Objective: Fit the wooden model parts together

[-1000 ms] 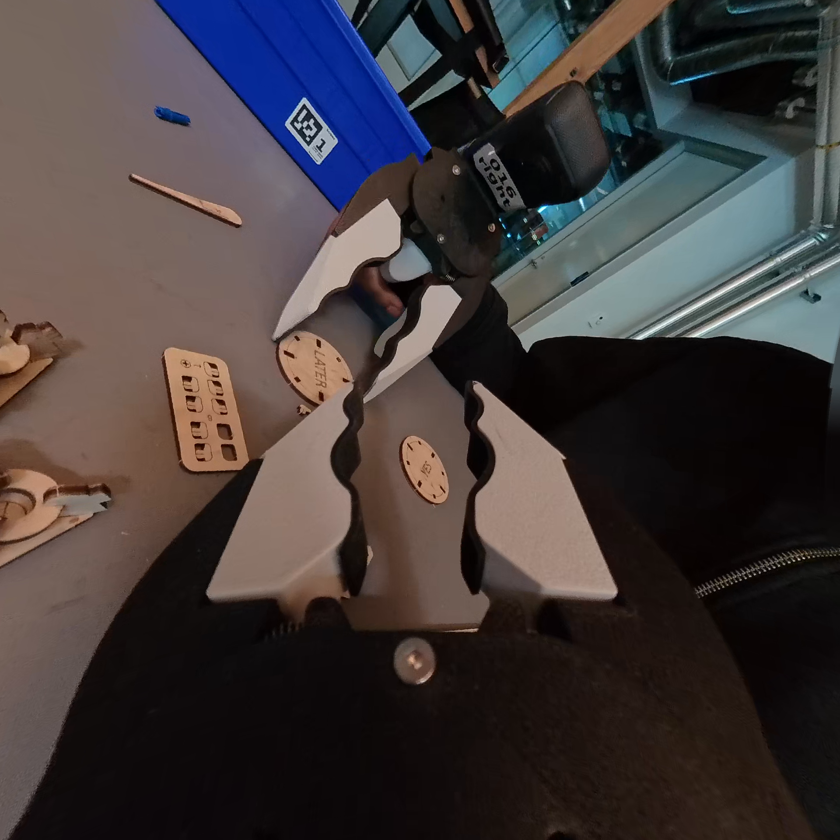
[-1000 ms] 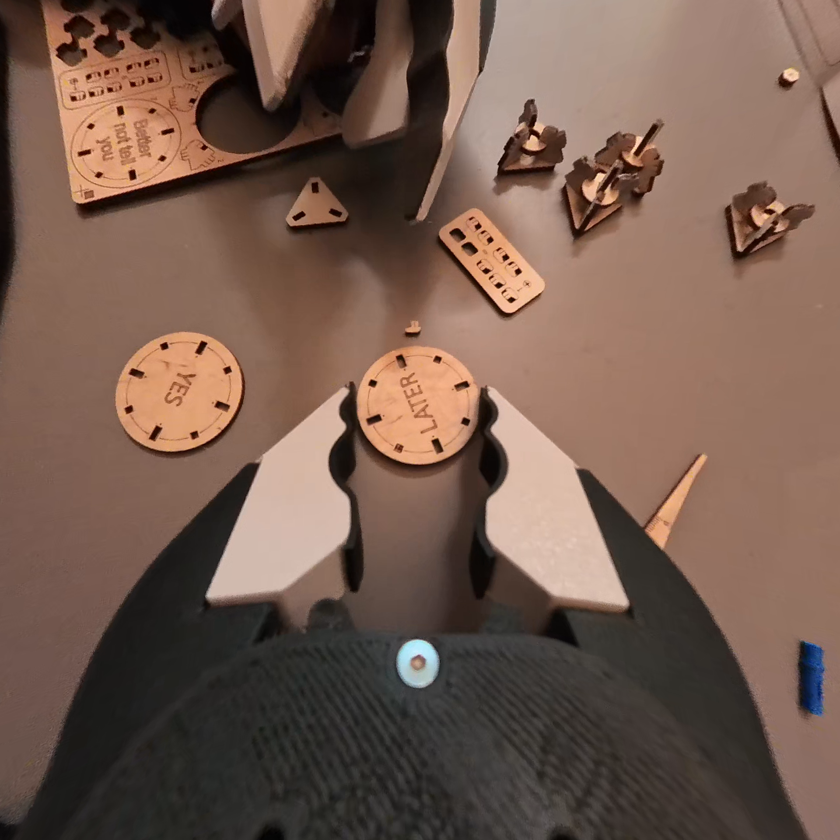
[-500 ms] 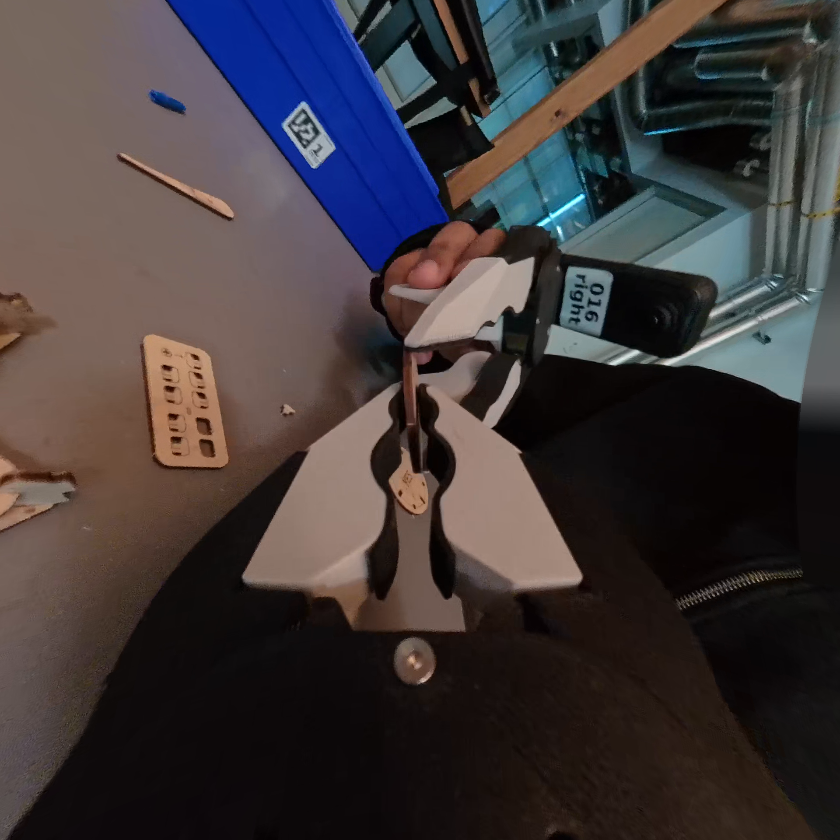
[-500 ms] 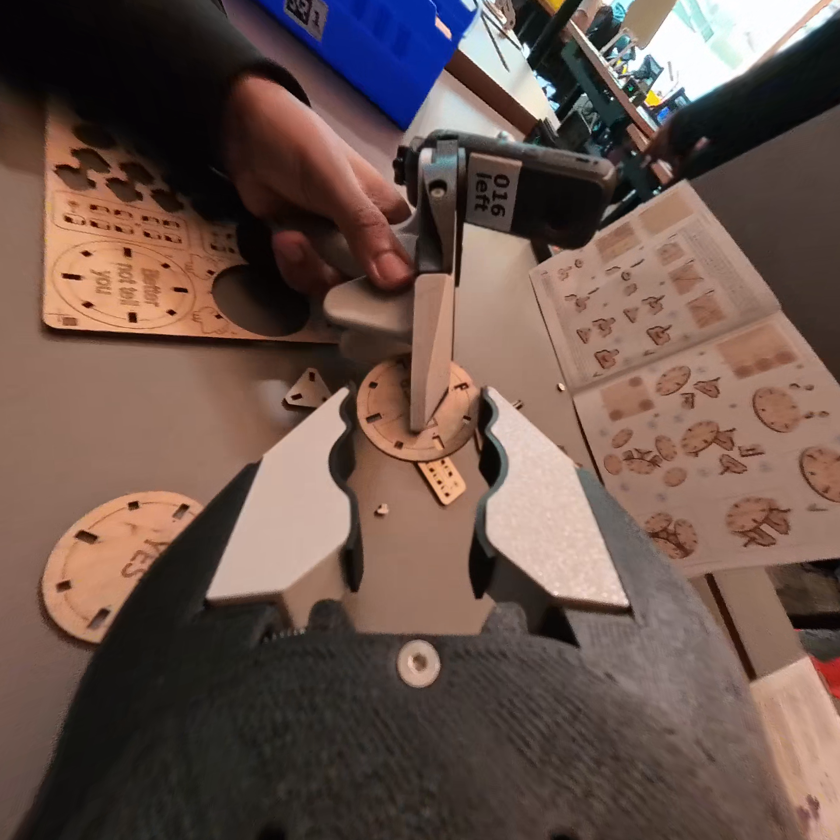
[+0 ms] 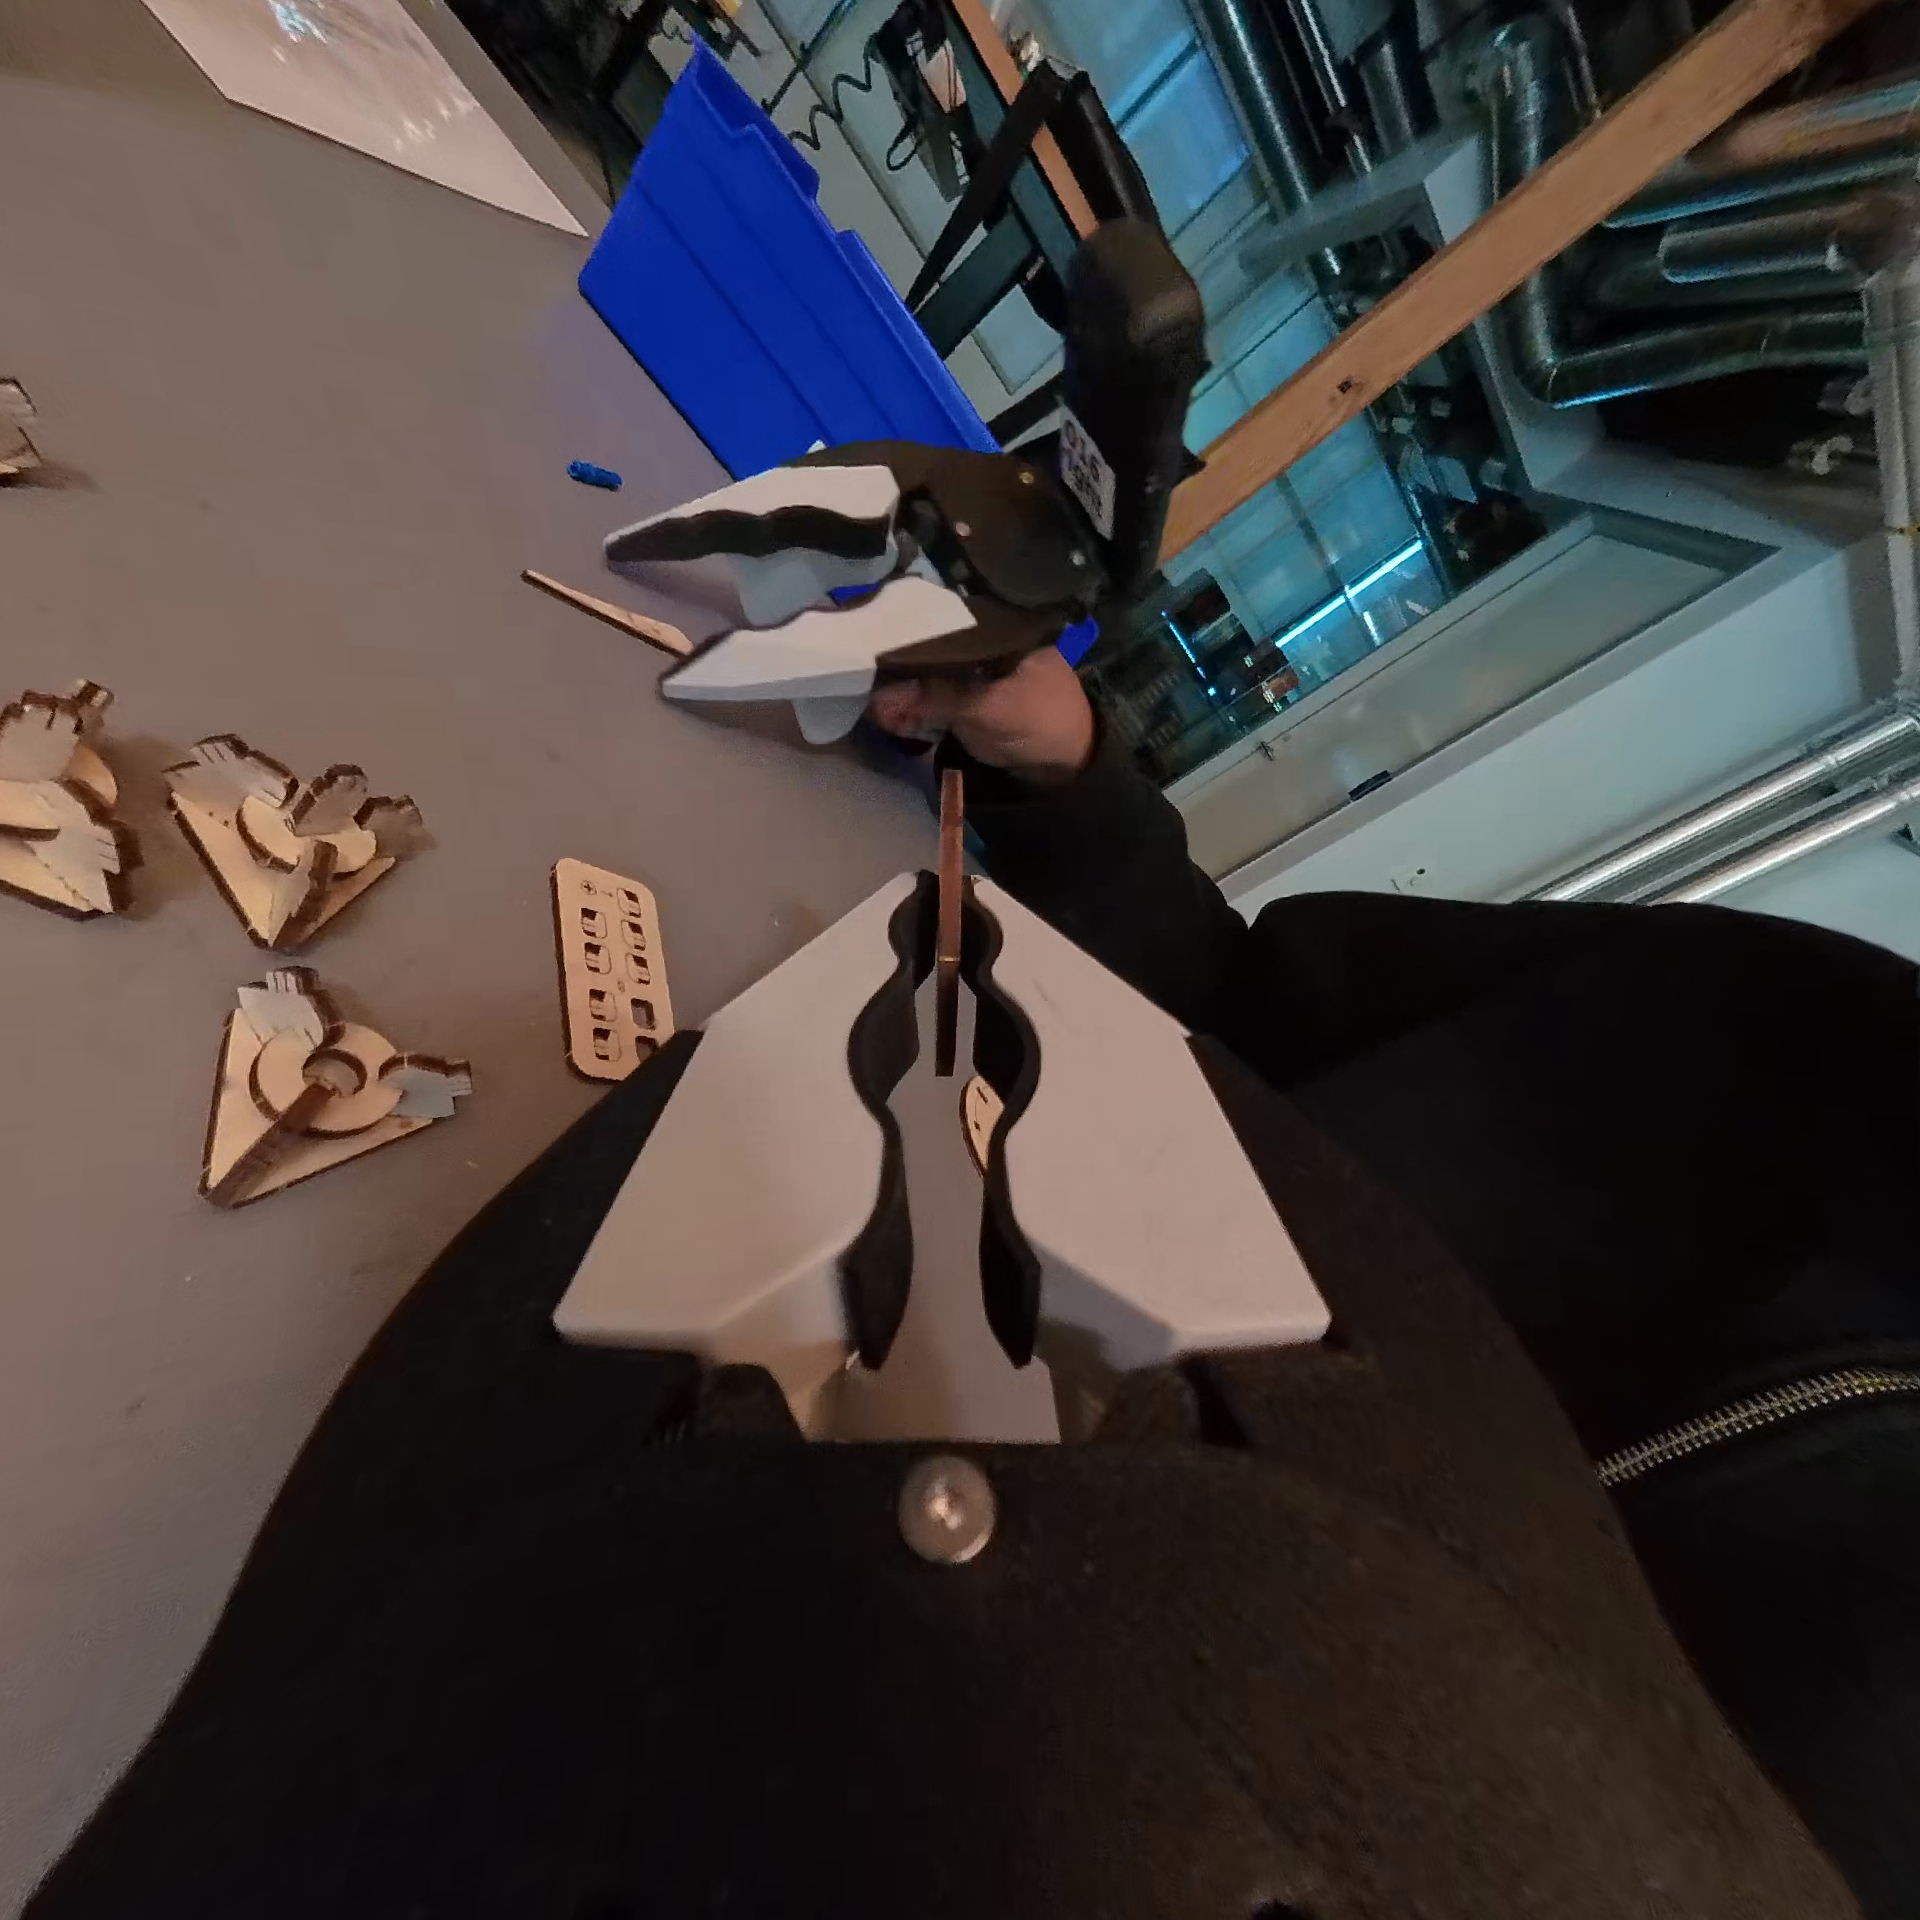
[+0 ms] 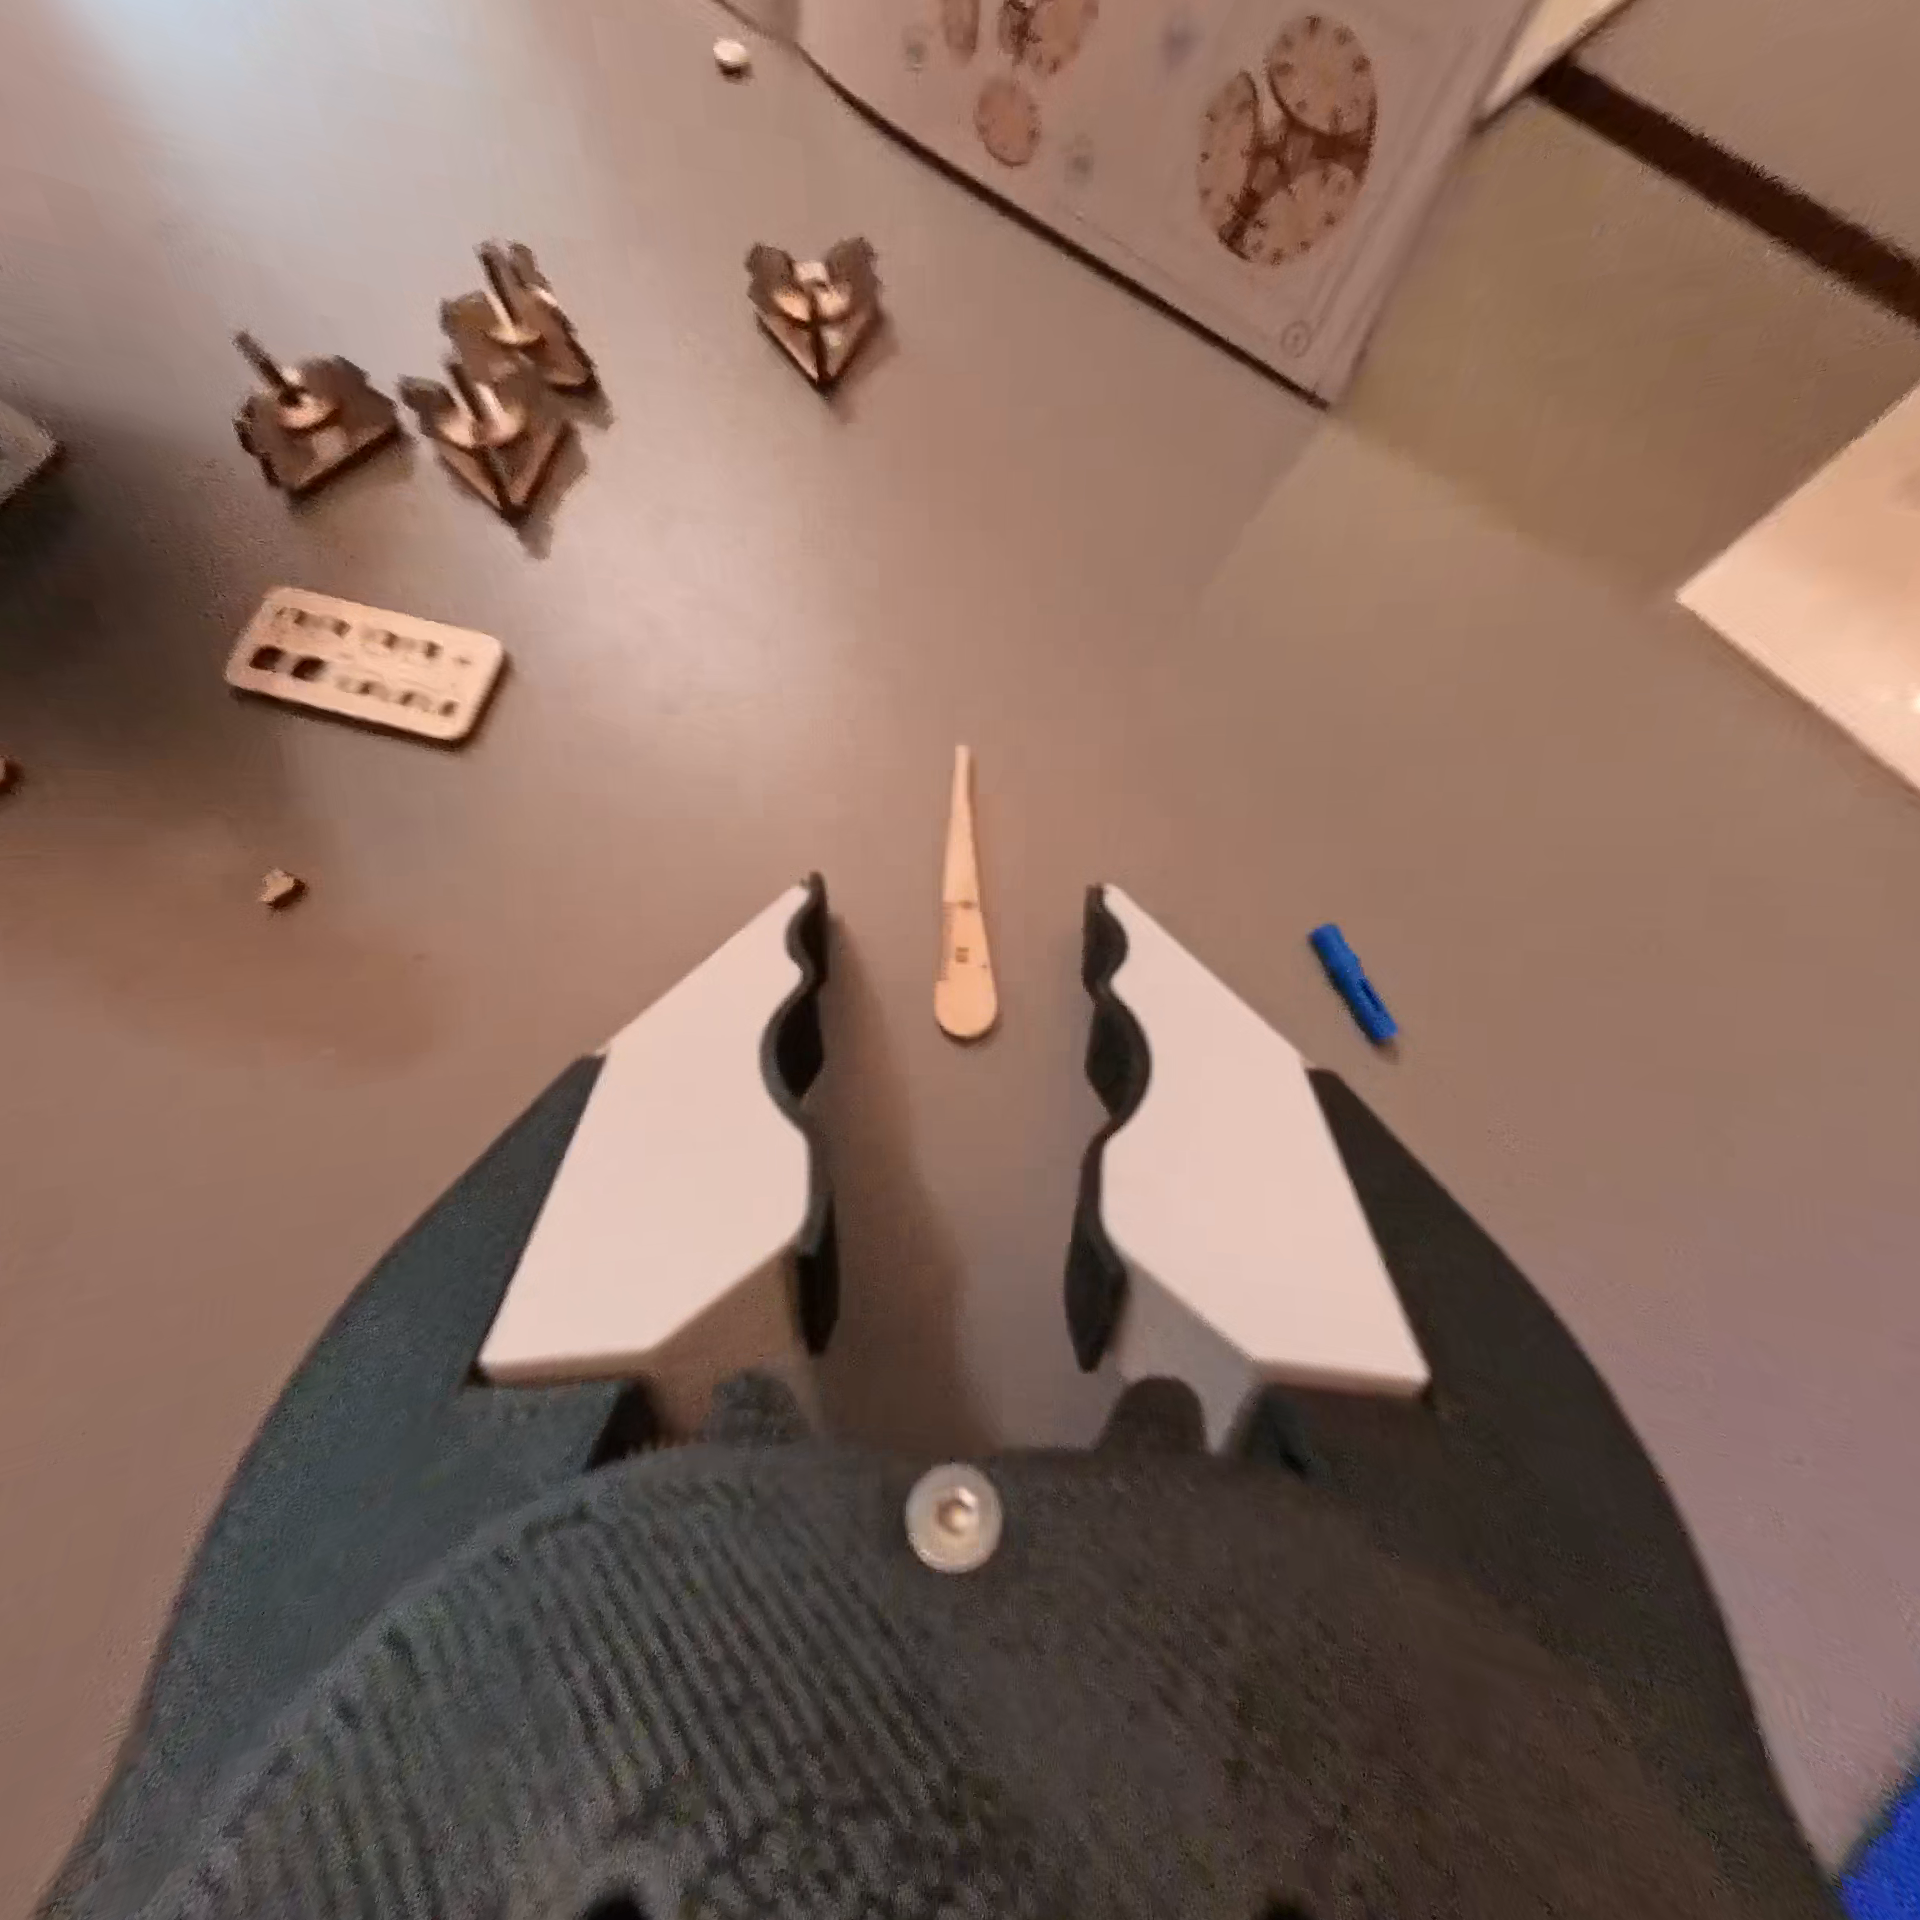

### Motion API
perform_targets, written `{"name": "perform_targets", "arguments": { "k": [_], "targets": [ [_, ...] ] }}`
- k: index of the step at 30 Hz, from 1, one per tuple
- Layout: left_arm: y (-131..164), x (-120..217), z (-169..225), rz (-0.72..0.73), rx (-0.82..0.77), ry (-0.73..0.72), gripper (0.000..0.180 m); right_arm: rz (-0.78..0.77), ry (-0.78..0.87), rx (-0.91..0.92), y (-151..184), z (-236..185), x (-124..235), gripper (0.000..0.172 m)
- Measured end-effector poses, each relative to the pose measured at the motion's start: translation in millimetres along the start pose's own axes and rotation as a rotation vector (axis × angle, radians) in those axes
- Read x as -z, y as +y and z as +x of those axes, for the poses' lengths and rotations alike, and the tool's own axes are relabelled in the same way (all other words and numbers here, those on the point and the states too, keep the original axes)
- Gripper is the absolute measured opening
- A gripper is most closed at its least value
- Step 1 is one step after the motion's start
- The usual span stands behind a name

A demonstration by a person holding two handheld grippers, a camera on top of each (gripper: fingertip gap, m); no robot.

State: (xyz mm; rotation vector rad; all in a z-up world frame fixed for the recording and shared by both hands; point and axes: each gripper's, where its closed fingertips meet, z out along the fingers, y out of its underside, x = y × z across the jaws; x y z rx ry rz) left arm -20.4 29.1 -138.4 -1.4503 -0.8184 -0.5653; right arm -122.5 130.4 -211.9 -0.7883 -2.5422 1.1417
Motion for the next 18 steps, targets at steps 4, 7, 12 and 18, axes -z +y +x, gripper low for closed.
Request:
{"name": "perform_targets", "arguments": {
  "k": [4, 7, 12, 18],
  "targets": [
    [0.1, -0.1, 0.1, 0.001, -0.003, 0.004, 0.0, 0.002, 0.007, -0.011, 4.1, 6.1, 1.1, 0.036],
    [-2.2, 0.9, -2.3, 0.017, -0.009, -0.006, 0.0, 0.002, -0.029, 0.025, 3.7, -4.5, 0.7, 0.006],
    [-11.1, 6.7, -10.2, 0.066, -0.048, -0.08, 0.0, 0.034, -0.015, 0.198, -9.9, -25.0, -1.5, 0.006],
    [-20.6, 13.7, -14.1, 0.093, -0.208, -0.219, 0.0, 0.362, -0.384, 0.069, -73.7, -122.2, 26.8, 0.005]
  ]
}}
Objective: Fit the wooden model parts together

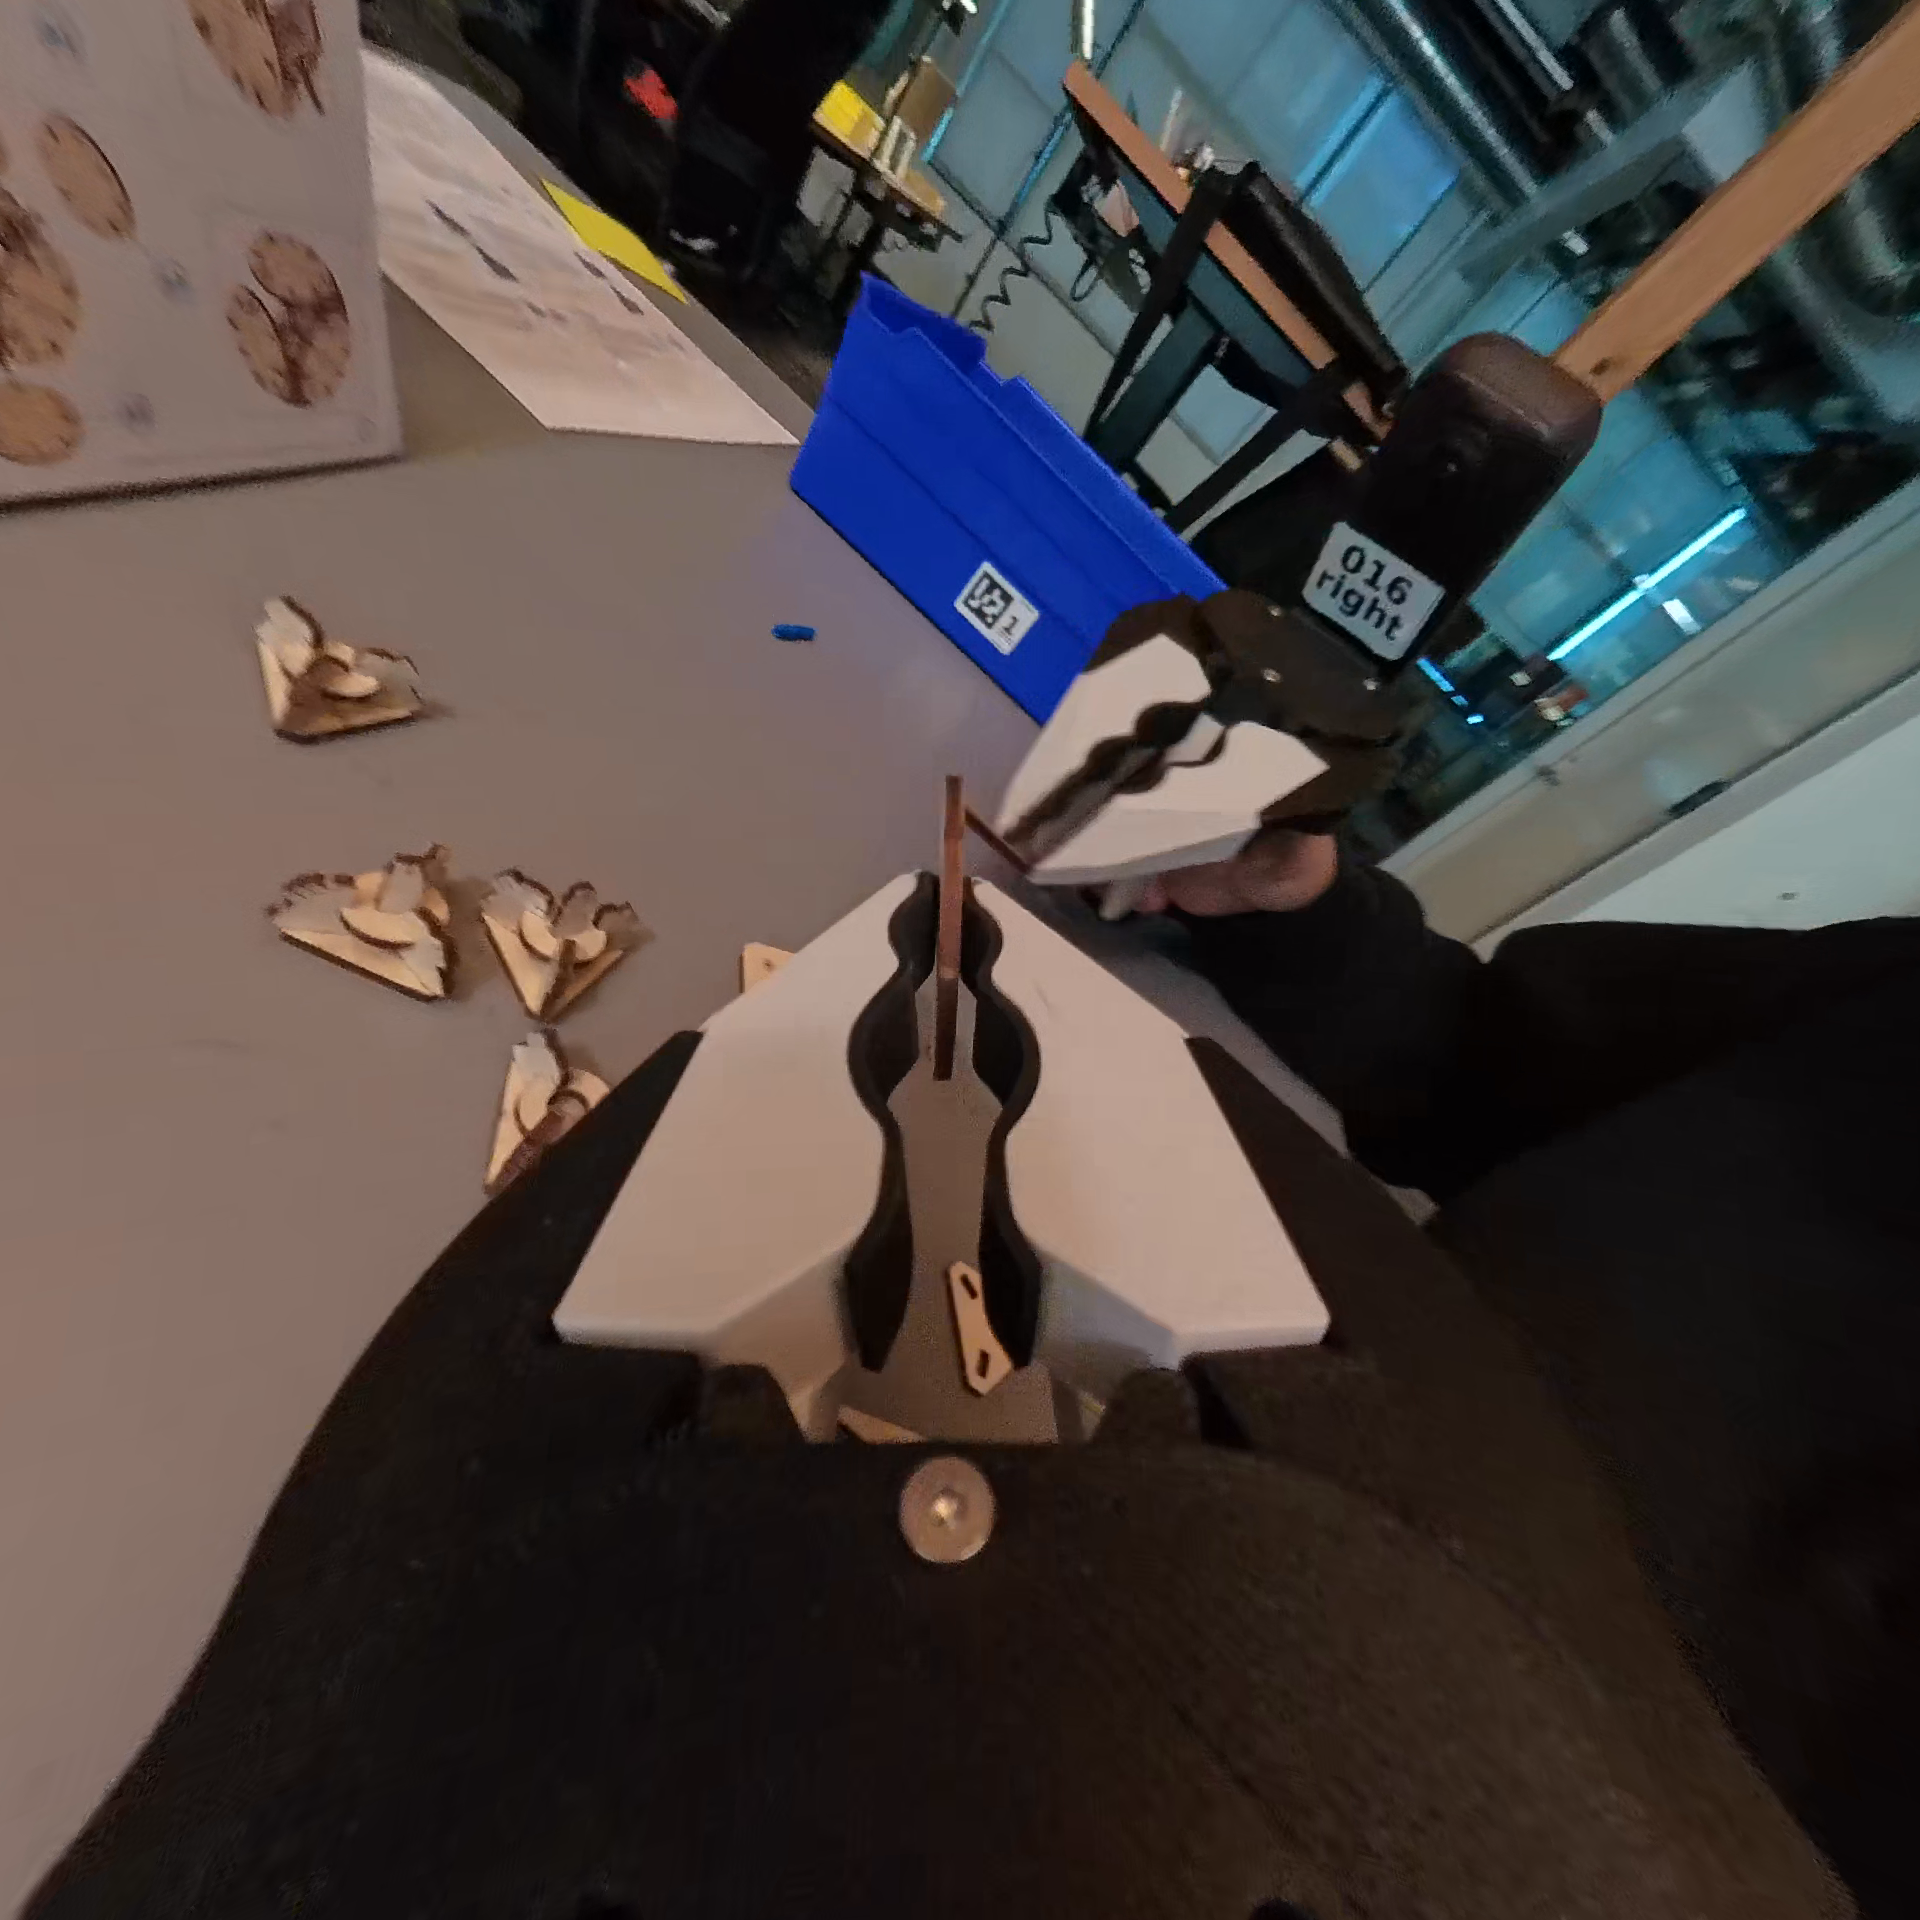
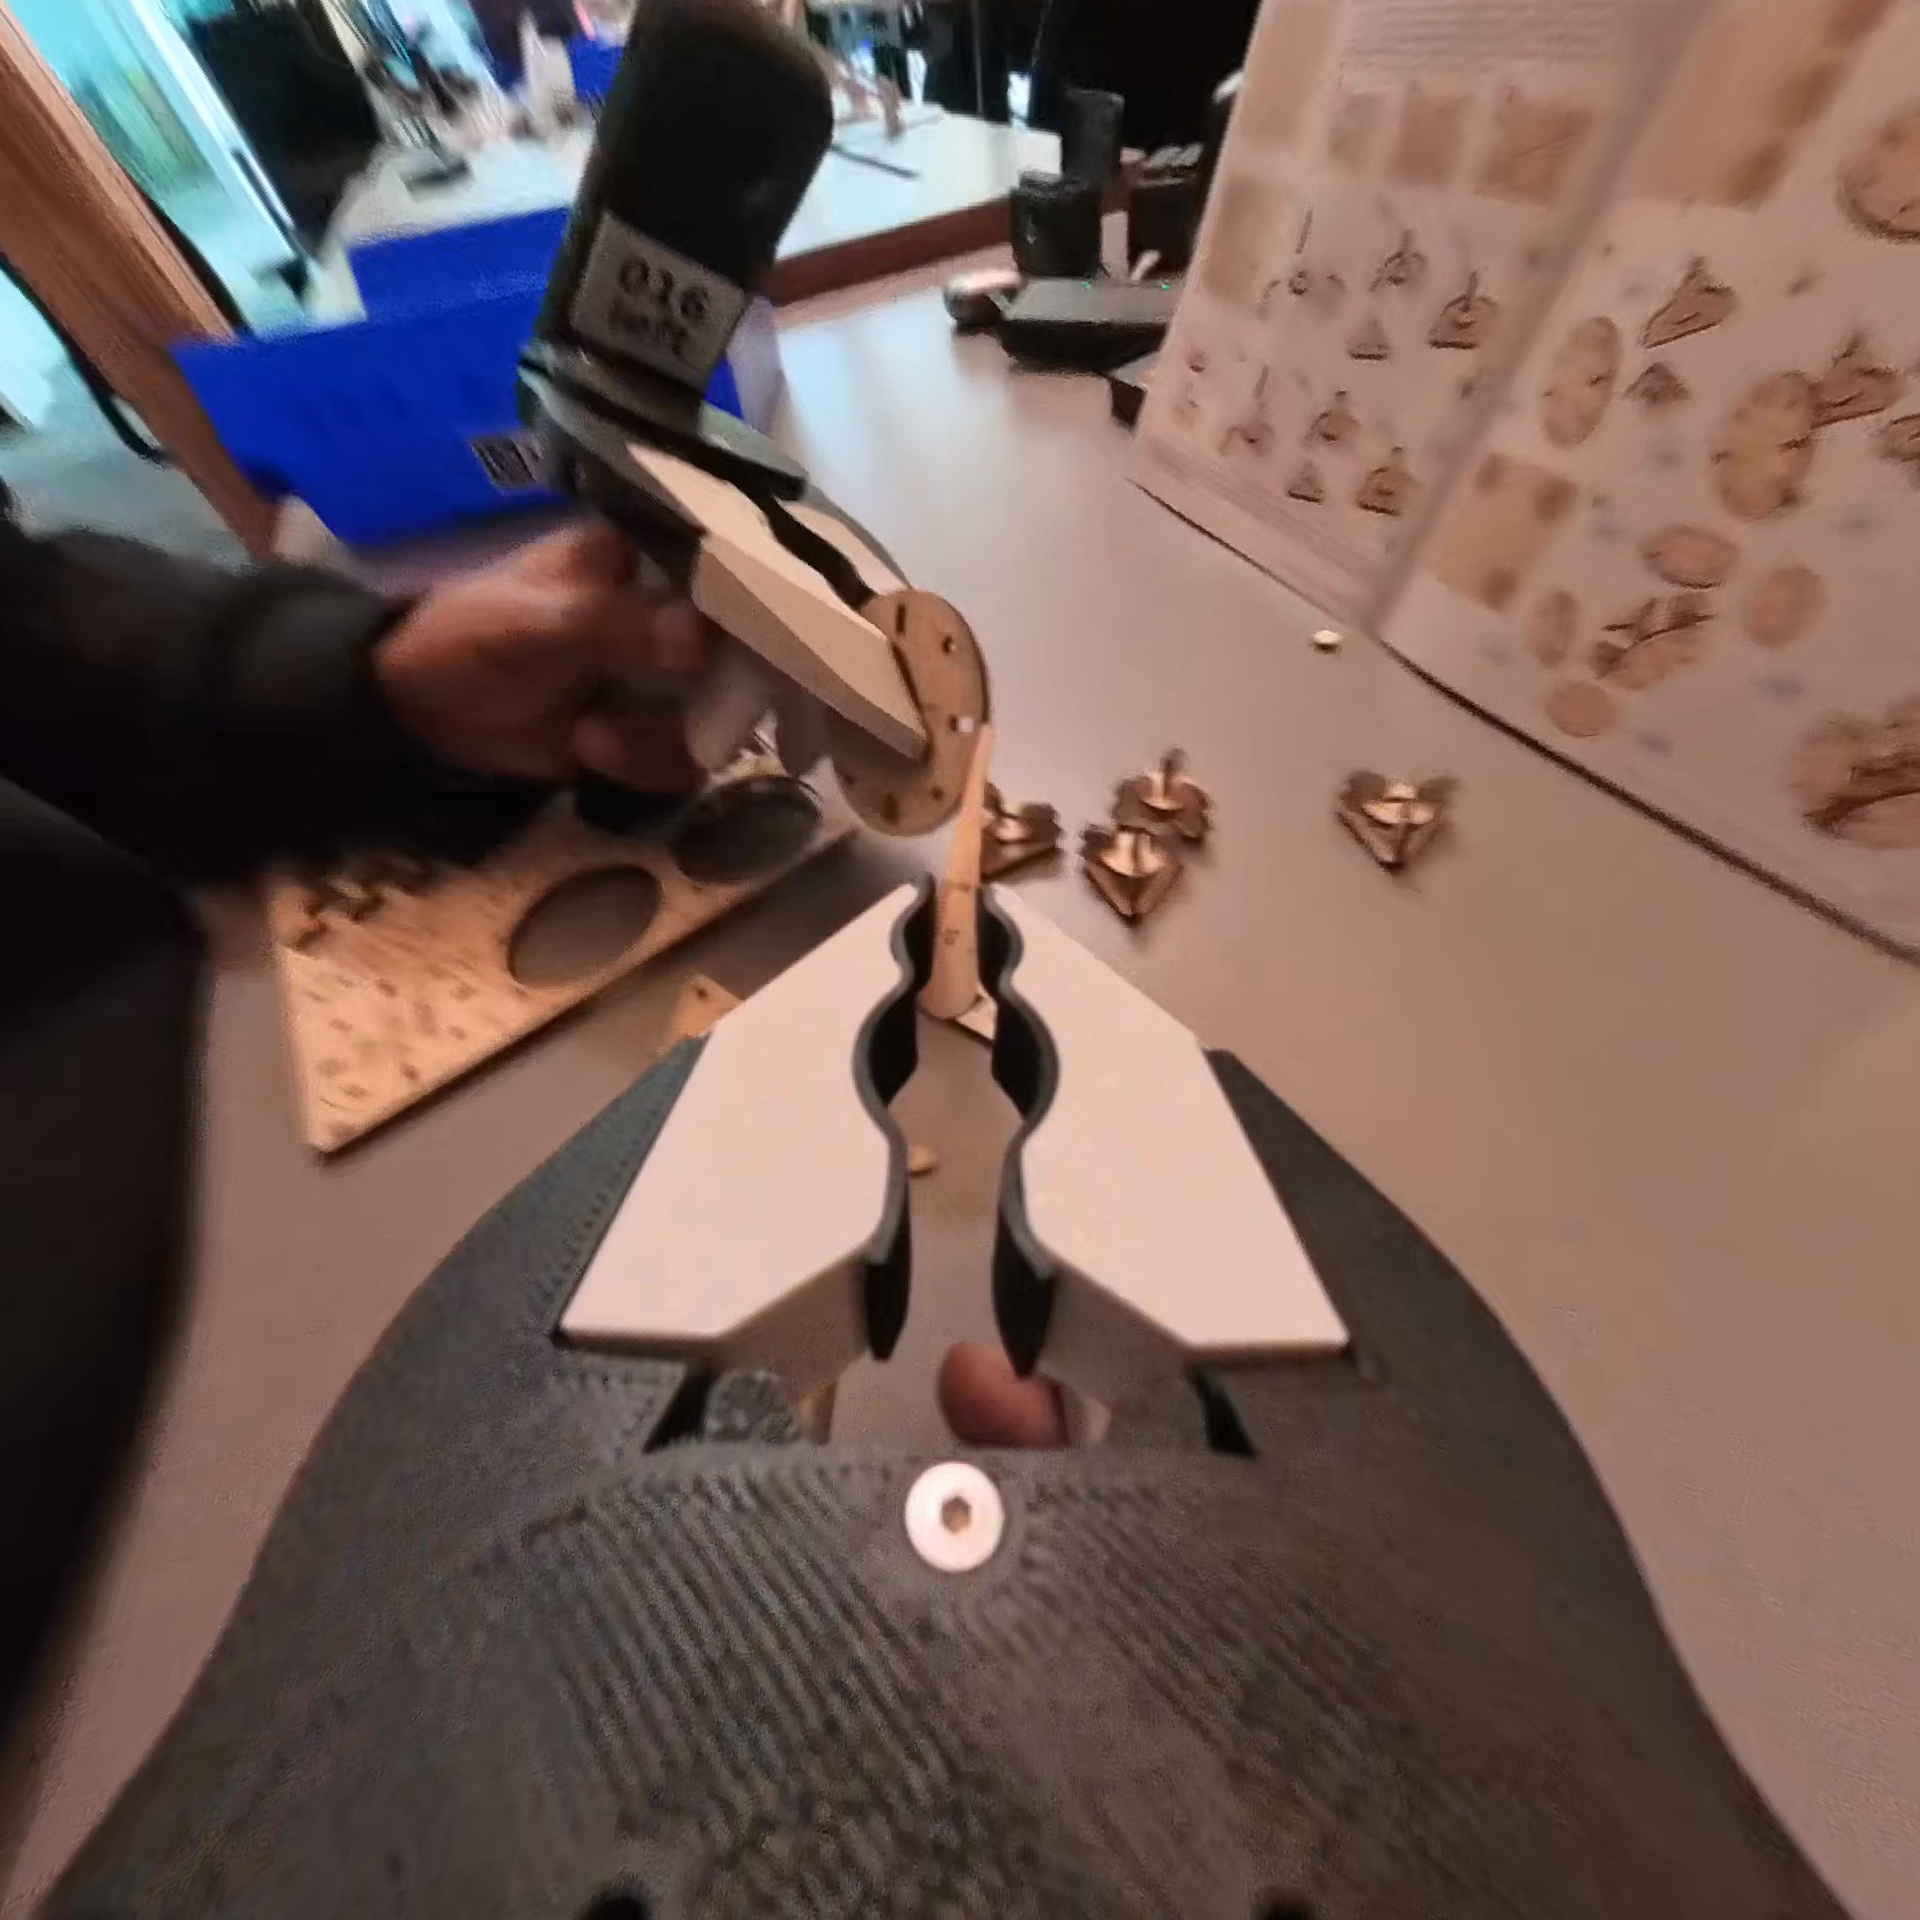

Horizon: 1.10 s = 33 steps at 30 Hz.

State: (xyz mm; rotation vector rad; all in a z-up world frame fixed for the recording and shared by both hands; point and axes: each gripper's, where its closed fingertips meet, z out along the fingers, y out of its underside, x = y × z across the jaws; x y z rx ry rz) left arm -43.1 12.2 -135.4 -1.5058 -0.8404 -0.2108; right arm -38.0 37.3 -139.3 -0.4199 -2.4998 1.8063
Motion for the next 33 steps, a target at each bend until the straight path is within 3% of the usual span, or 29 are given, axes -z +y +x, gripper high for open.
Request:
{"name": "perform_targets", "arguments": {
  "k": [5, 11, 15, 19, 28, 33],
  "targets": [
    [-14.4, 8.9, -2.7, 0.054, -0.176, -0.132, 0.0, -0.011, 0.021, -0.062, 1.5, 0.8, -3.3, 0.005],
    [-14.9, 6.2, 2.4, 0.051, -0.316, -0.197, 0.0, 0.02, -0.104, -0.271, 3.5, -9.2, -10.8, 0.005],
    [-12.7, 4.3, -0.5, 0.037, -0.353, -0.229, 0.0, 0.034, -0.117, -0.253, 2.3, -11.7, -12.6, 0.005],
    [-9.9, 2.1, -1.5, 0.039, -0.299, -0.196, 0.0, 0.054, -0.064, -0.167, -4.7, -9.3, -8.8, 0.005],
    [-5.1, -5.1, 16.9, 0.108, 0.101, 0.128, 0.009, -0.066, 0.18, 0.27, 2.7, -5.1, -13.6, 0.005],
    [-2.1, -5.9, 18.0, 0.104, 0.2, 0.191, 0.009, -0.089, 0.194, 0.349, 4.5, -12.0, -17.7, 0.005]
  ]
}}
